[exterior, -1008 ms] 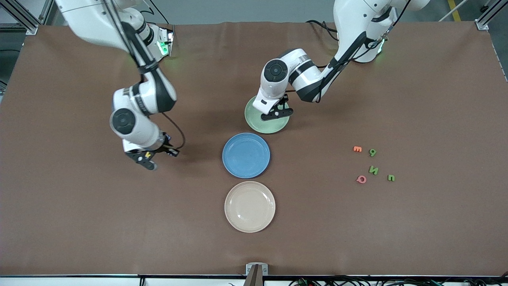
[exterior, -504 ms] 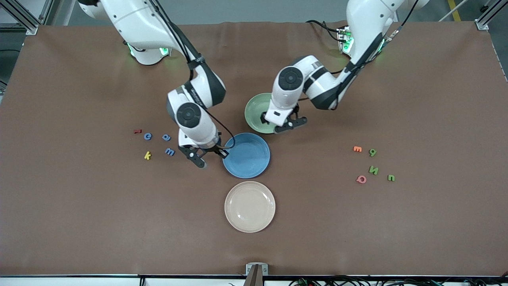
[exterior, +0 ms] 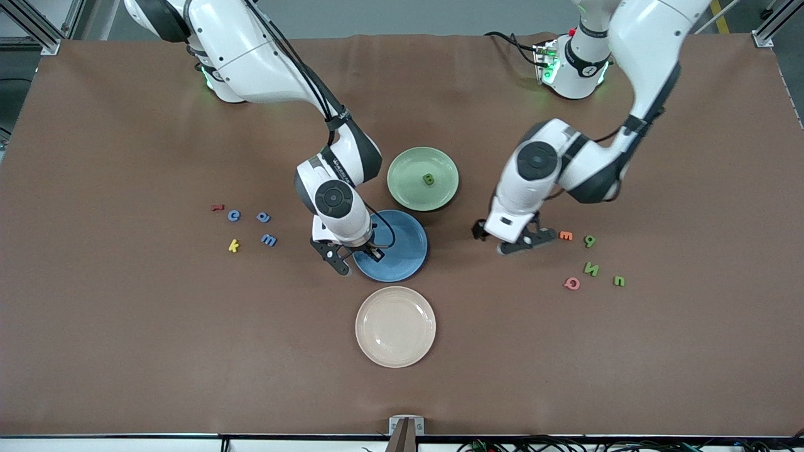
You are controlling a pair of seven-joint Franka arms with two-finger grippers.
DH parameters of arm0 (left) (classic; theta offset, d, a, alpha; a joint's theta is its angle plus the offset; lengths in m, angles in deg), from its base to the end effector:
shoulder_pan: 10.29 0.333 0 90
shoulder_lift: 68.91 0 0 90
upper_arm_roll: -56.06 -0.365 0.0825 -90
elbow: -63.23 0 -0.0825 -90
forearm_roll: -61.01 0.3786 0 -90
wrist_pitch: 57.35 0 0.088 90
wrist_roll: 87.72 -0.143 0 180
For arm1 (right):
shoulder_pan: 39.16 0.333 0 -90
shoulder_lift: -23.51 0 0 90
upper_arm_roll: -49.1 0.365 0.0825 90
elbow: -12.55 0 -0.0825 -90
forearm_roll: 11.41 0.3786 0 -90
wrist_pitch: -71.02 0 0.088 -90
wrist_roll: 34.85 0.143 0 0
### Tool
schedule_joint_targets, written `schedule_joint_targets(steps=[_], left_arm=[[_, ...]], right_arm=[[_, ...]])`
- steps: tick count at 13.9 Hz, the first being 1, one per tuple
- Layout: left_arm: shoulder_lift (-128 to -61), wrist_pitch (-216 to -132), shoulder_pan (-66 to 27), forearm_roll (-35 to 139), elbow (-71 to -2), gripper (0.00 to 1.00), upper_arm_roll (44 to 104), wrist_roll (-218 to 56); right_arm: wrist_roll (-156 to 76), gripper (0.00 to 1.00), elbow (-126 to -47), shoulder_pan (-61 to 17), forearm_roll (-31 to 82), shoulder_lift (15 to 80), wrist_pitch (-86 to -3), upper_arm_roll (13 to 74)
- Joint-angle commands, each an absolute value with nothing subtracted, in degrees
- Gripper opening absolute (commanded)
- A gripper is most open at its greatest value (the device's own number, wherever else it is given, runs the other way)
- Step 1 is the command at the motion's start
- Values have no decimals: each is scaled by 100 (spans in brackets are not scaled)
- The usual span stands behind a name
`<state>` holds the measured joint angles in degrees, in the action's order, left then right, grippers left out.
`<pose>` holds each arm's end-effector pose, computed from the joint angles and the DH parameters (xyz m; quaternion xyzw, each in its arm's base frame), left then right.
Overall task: Sort letters by color into matching plates
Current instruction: 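Release the letters onto the plates and return both grippers to letters, then grasp the green N with the left gripper while the right grasps blue c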
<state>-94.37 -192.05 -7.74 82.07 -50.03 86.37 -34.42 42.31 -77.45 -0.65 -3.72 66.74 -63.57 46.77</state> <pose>0.5679 -0.2645 0.2820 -0.9932 -0.1142 -0.0182 0.0120 0.5867 0.4413 0.2028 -0.9210 0.3878 0.0219 0.0294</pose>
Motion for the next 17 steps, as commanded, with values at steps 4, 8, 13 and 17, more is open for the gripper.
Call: schedule_joint_targets(steps=[4,8,13,17], left_arm=[[-9519,-19244,341,8851,-5041,96,8700,-5570],[-9703,-19533,912,8914,-5032,95,8700,-6922],[-9967,-19814,1396,8923,-5024,89,8691,-8295],[-10353,-20114,1678,9002,-4962,82,8691,-9078]], right_arm=[[4319,94,-7517,13,-298,6764,-6292,4602],[4214,95,-7227,-75,-289,6702,-6170,4602],[2112,100,-7060,-592,-368,6430,-4829,4558],[956,100,-7831,-1093,-586,5772,-4675,4541]])
